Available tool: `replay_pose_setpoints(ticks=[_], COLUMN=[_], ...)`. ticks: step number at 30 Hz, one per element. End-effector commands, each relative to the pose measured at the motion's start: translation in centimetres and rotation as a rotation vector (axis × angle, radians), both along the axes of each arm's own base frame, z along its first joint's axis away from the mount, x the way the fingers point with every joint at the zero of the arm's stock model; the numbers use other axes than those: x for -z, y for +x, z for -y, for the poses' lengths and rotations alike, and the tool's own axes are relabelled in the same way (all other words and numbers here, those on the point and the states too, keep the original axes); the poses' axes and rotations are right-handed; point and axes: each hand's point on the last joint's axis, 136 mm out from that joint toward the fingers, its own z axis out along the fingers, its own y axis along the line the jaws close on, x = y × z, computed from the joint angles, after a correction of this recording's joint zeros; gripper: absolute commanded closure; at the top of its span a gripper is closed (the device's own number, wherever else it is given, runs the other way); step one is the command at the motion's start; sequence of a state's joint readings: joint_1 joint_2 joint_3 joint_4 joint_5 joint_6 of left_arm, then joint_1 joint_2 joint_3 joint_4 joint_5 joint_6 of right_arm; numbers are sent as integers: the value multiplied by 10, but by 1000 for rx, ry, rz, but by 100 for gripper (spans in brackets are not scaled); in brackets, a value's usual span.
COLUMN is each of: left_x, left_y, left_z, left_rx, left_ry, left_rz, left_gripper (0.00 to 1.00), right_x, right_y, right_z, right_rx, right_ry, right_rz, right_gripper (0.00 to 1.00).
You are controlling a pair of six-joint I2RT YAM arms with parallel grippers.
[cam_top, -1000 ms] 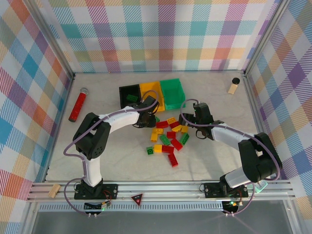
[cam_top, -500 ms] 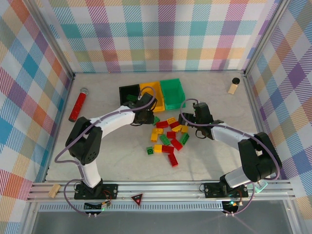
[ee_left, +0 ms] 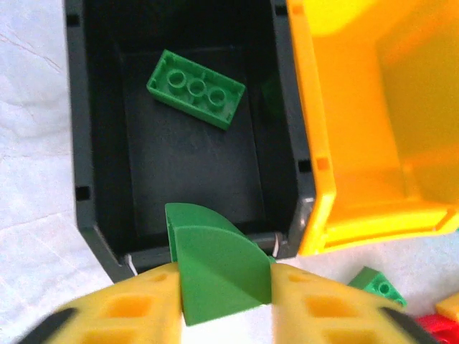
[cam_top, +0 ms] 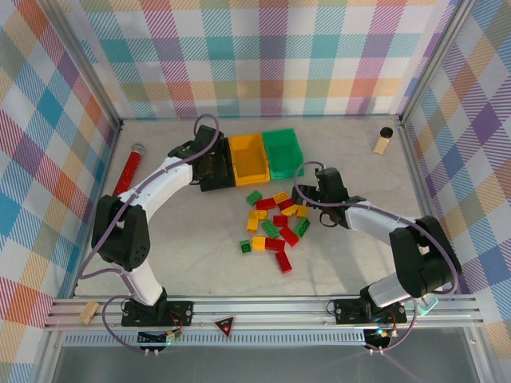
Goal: Sort the legos into containers by color
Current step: Place the lego in the container, then pick up the lego from the center of the table.
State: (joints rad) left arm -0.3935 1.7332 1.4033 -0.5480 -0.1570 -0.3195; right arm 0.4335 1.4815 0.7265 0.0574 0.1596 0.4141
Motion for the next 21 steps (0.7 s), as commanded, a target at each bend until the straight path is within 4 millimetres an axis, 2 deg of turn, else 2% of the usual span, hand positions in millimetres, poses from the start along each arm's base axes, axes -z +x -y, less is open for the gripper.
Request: replay_pose_setpoints(ticks=[1,4,8,13,17,21], left_x=[-5,-1,5,8,15,25], left_y=[6,2,-9,-36,-59,-73], left_z=[2,8,9,17,32,39], left_rx=[11,27,19,58,138,183], left_ry=[-32,-62,-109,-145,-181,-219], left_rz=[-4,-20,-7,23,49,91], left_gripper=[44,39,39,39,41,41], right_x=[-8,-7,-6,-6,-3,0], right_y=[5,4,4,2,0,-5], right_z=[-9,-9,-12,-17,-21,-27], right_rx=[-18,-21,-29,-46,-60,-88], right_ry=[10,6,9,18,20,44], right_rz=[10,6,-1,-7,-16,-48], right_gripper=[1,1,1,1,0,5])
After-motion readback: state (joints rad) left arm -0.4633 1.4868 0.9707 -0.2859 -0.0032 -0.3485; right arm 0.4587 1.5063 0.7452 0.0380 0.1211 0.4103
